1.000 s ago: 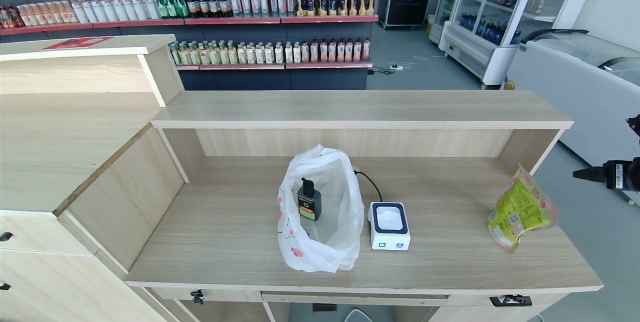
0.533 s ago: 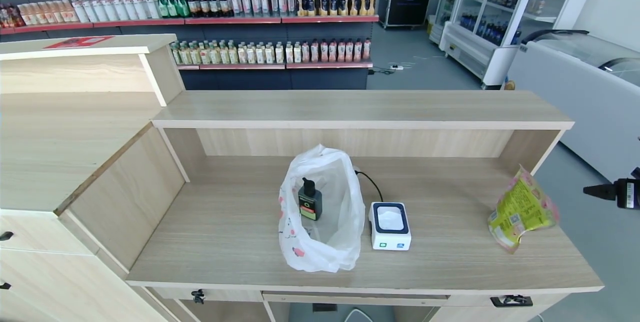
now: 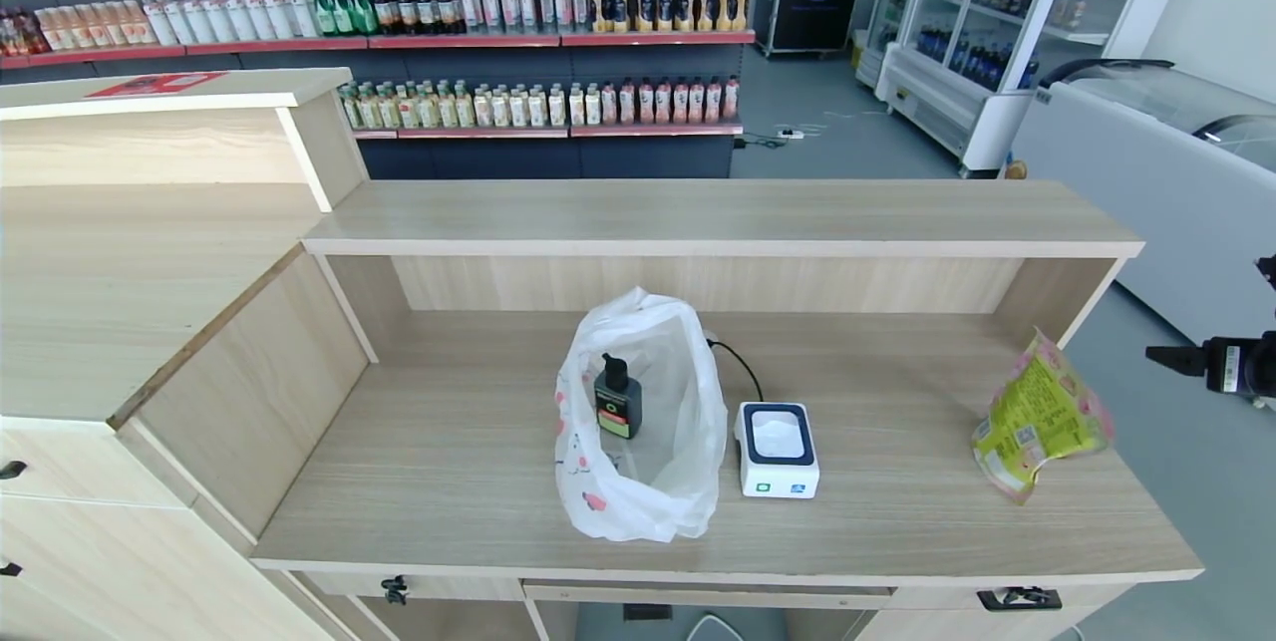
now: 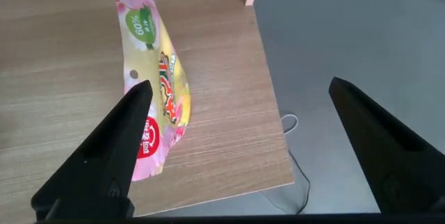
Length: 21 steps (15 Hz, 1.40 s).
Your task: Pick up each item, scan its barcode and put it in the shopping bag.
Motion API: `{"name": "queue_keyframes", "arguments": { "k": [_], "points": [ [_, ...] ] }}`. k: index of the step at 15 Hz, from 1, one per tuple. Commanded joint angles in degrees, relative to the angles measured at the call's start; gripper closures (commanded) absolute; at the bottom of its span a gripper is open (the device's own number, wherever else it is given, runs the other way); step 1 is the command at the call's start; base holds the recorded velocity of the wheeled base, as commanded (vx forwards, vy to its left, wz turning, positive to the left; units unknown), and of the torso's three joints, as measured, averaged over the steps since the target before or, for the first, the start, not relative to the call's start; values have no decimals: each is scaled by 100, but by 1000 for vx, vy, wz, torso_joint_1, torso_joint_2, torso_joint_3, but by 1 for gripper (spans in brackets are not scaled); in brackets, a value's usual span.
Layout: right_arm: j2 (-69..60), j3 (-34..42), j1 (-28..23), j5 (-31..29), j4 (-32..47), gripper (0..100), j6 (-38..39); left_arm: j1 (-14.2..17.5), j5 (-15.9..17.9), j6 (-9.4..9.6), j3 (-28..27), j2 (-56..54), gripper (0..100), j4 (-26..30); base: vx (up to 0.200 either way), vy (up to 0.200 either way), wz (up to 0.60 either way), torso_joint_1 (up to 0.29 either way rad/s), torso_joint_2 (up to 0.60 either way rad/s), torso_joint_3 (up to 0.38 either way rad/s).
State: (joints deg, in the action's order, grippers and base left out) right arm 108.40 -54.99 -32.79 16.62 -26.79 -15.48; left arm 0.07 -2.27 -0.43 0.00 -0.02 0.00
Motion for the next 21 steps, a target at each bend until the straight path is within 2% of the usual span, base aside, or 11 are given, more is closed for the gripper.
{"name": "queue_keyframes", "arguments": {
  "k": [1, 4, 9, 16, 21],
  "points": [
    [683, -337, 194, 8, 16, 0, 283, 1, -2, -1, 0, 2, 0, 0, 0, 0, 0, 0, 0, 0],
    [1069, -609, 467, 149, 8, 0, 819, 1, -2, -1, 0, 2, 0, 0, 0, 0, 0, 0, 0, 0],
    [1509, -600, 616, 158, 8, 0, 792, 1, -2, -1, 0, 2, 0, 0, 0, 0, 0, 0, 0, 0],
    [2229, -1057, 1082, 167, -45, 0, 661, 1, -2, -1, 0, 2, 0, 0, 0, 0, 0, 0, 0, 0],
    [2344, -917, 1249, 210, -28, 0, 643, 1, -2, -1, 0, 2, 0, 0, 0, 0, 0, 0, 0, 0]
  ]
}}
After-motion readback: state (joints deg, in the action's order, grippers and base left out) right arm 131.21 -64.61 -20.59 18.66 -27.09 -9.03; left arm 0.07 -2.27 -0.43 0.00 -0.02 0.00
